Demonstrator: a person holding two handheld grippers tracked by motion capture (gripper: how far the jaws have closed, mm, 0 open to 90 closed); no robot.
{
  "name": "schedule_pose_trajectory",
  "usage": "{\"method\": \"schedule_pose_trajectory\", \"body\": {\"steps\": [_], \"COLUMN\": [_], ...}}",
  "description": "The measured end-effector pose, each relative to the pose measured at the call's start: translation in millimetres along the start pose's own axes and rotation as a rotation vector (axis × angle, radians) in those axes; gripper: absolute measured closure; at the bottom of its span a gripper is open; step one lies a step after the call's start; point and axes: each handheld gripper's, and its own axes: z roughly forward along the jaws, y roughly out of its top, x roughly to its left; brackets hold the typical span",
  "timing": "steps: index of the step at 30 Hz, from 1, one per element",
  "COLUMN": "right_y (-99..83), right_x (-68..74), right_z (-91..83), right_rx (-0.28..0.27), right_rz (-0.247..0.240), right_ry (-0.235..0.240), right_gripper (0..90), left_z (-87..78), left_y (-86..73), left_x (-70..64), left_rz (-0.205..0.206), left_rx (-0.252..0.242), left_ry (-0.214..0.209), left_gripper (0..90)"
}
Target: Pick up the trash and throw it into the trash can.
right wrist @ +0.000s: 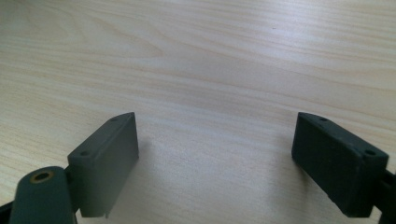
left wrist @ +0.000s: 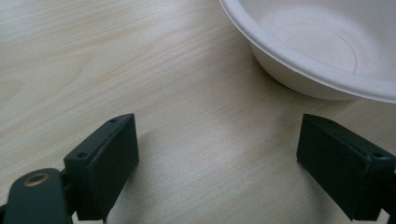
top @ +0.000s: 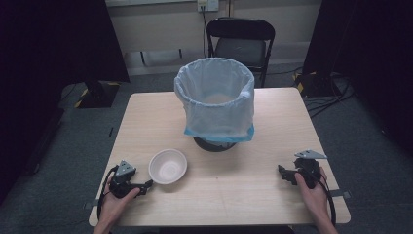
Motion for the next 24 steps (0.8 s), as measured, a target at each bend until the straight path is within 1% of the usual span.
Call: {"method": "schedule_pose_trajectory", "body": {"steps": [2,5,8,9,12,16,19,20,22,24], "right_y": [0.0,0.0,0.0,0.0,0.0,0.0,0.0,0.0,0.0,0.0], "right_x": [0.0,0.0,0.1,0.1,0.1,0.1,0.1,0.1,0.1,0.1], "right_z": [0.0,0.0,0.0,0.0,0.0,0.0,0.0,0.0,0.0,0.0], "right_rx": [0.0,0.0,0.0,0.0,0.0,0.0,0.0,0.0,0.0,0.0], "right_rz": [0.0,0.0,0.001,0.0,0.0,0.0,0.0,0.0,0.001,0.0], "right_ry": [0.0,0.0,-0.001,-0.001,-0.001,-0.001,-0.001,-0.001,-0.001,-0.001], "right_gripper": [14.0,14.0,13.9,13.9,13.9,13.9,13.9,13.9,13.9,13.9], "left_z": [-0.3,-0.8,-1.6,-2.0,-3.1,-5.7,-8.3,-10.2,-14.7,-20.0], "left_y": [-0.1,-0.5,-1.0,-1.1,-1.1,-0.8,1.1,1.9,3.8,6.7], "left_x": [0.4,1.9,2.8,3.4,4.9,7.6,10.3,11.6,14.1,15.2], "left_rz": [0.002,-0.013,-0.01,-0.005,-0.036,-0.054,-0.08,-0.088,-0.097,-0.114], "left_rx": [0.001,-0.008,-0.008,-0.01,-0.013,-0.006,0.006,0.003,-0.02,-0.05], "left_ry": [-0.001,-0.014,-0.018,-0.012,-0.028,-0.041,-0.059,-0.059,-0.049,-0.057], "left_gripper": [12.8,12.9,13.5,14.0,15.2,16.4,17.6,17.7,18.6,19.3]}}
